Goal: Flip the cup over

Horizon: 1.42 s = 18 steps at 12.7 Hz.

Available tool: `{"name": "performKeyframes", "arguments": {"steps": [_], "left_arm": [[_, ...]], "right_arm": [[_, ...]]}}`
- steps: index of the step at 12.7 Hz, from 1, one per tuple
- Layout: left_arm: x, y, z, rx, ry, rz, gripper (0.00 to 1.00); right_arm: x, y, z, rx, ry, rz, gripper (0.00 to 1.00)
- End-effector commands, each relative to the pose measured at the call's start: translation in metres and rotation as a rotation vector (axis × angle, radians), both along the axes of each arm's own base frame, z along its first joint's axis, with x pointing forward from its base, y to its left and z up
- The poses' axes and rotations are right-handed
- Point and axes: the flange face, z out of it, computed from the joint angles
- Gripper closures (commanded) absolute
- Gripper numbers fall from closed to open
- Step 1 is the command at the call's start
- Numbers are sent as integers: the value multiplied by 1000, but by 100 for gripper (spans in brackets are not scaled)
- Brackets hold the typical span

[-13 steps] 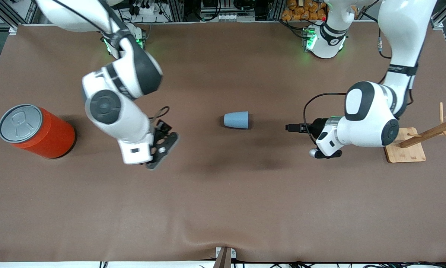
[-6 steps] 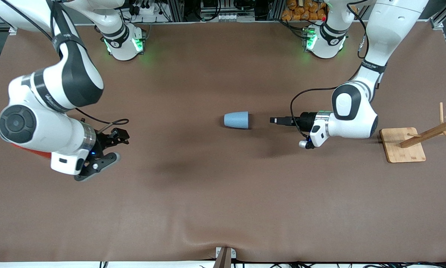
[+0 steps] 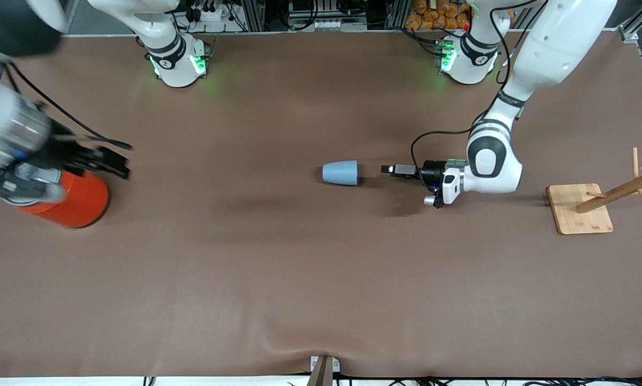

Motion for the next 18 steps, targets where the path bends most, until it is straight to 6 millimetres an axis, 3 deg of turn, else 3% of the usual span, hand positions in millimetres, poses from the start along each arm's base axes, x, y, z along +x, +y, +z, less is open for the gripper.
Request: {"name": "performKeyframes", "arguments": {"steps": [1, 3, 6, 10, 14, 18], "left_arm": [[-3, -2, -23, -66, -19, 36, 0], [-4, -6, -23, -74, -11, 40, 0], [-5, -18, -20, -91, 0, 51, 1], [-6, -37, -13, -131, 15, 91, 9], [-11, -59, -17, -155, 37, 110, 10], [-13, -81, -17, -179, 48, 135, 16]], "right_arm": [[-51, -35, 33, 44, 6, -69, 0], [-75, -38, 29, -20, -17, -75, 0], [-85, -30, 11, -30, -57, -65, 0], [-60, -35, 14, -40, -77, -65, 0], [-58, -53, 12, -28, -71, -99, 0], [-58, -57, 11, -28, -69, -77, 0]]}}
